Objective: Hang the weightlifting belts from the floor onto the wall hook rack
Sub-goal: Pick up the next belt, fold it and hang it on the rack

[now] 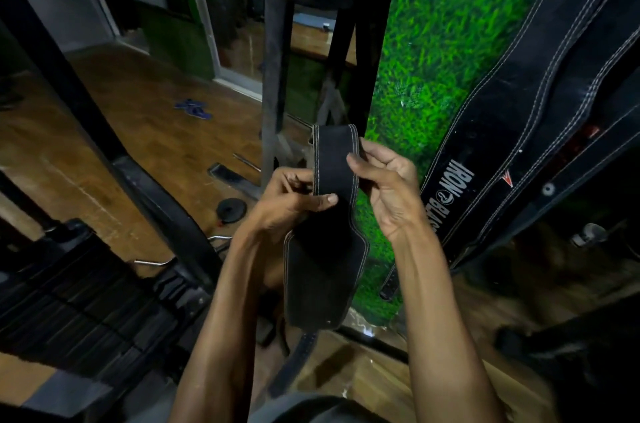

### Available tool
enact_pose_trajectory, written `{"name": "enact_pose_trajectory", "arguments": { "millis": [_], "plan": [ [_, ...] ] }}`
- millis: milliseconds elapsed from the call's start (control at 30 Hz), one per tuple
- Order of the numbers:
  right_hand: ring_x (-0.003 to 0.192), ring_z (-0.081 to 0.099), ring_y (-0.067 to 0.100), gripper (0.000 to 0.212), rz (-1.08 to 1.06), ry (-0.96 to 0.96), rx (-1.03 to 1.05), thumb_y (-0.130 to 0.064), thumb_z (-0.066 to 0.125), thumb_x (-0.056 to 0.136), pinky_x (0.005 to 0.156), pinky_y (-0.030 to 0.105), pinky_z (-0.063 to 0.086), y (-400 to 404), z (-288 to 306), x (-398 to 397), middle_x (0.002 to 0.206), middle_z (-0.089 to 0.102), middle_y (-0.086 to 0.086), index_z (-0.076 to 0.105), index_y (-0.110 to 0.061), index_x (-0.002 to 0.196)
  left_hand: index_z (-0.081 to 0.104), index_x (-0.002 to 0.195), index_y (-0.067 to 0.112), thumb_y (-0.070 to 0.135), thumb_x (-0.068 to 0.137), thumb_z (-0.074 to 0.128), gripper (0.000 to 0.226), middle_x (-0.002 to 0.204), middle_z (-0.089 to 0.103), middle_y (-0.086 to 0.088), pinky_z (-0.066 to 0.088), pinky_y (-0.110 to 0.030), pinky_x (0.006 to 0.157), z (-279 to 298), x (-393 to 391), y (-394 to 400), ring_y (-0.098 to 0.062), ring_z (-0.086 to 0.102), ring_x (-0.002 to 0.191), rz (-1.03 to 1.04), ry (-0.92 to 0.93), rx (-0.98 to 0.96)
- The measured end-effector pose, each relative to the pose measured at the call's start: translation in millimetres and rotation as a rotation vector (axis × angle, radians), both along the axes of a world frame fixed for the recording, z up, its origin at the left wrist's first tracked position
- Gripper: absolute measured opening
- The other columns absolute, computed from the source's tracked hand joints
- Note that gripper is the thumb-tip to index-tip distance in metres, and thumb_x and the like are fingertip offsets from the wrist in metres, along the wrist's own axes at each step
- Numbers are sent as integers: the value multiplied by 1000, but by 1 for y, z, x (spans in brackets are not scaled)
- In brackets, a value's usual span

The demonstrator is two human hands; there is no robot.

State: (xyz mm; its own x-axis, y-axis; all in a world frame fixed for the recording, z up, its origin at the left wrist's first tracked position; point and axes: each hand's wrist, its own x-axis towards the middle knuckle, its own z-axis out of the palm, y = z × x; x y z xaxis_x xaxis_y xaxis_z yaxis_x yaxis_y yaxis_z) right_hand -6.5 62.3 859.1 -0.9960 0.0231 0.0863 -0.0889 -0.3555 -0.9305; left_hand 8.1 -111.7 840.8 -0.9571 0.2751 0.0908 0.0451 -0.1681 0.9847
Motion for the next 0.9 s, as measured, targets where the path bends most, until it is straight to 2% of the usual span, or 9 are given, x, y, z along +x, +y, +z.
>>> {"name": "enact_pose_trajectory", "arguments": {
  "millis": [133,200,367,433,533,633,700,833,900],
  "plan": [
    [108,72,25,45,15,17,-12,18,69,79,96,27,58,3,-13,5,116,76,19,68,5,122,58,107,-28,5,98,63,34,83,67,-16,54,-17,59,16,1,6,-9,67,63,118,-97,59],
    [104,74,20,43,29,12,-2,19,70,77,93,25,59,4,-19,6,106,80,11,72,-2,115,61,100,-15,15,99,67,31,78,57,-13,48,-16,52,24,-3,11,-8,58,55,237,-91,69],
    [94,76,17,42,130,-22,113,22,68,78,85,25,60,-2,-22,11,97,81,6,75,-8,105,69,114,-12,-9,85,74,30,113,73,-32,59,-38,84,35,-12,4,-30,70,93,362,80,81],
    [85,76,9,31,164,-50,68,14,67,86,81,23,57,-3,-13,13,90,81,0,73,-13,100,71,115,-12,-16,80,73,36,113,74,-32,61,-36,84,27,-9,1,-31,72,94,396,123,35],
    [89,73,11,15,131,-3,14,-6,68,94,89,32,53,-6,6,12,98,80,1,73,-12,107,72,111,-15,-19,74,76,37,108,74,-33,62,-35,80,12,-3,0,-28,72,91,441,150,-19],
    [100,73,14,21,27,107,-2,-6,71,93,95,34,54,-13,24,10,105,79,2,72,-13,112,74,101,-14,-9,72,84,30,105,70,-40,60,-54,79,0,-5,-4,-31,68,91,414,175,-94],
    [104,72,13,28,-20,201,40,-3,74,90,100,33,55,-15,30,8,109,79,1,72,-16,115,74,98,-15,-5,73,85,29,103,69,-41,58,-54,78,-3,-5,-5,-29,67,90,394,202,-123],
    [93,73,9,27,-110,291,190,0,78,85,85,23,56,-17,28,4,98,78,-1,72,-16,106,74,106,-13,-12,78,80,29,107,76,-30,62,-40,83,7,0,-8,-28,73,94,362,223,-106],
    [85,72,3,26,-153,271,241,5,76,86,77,18,55,-22,20,5,92,77,-4,70,-16,100,73,105,-15,-8,81,79,26,108,74,-34,61,-42,84,19,1,-13,-30,71,94,328,225,-84]
  ]
}}
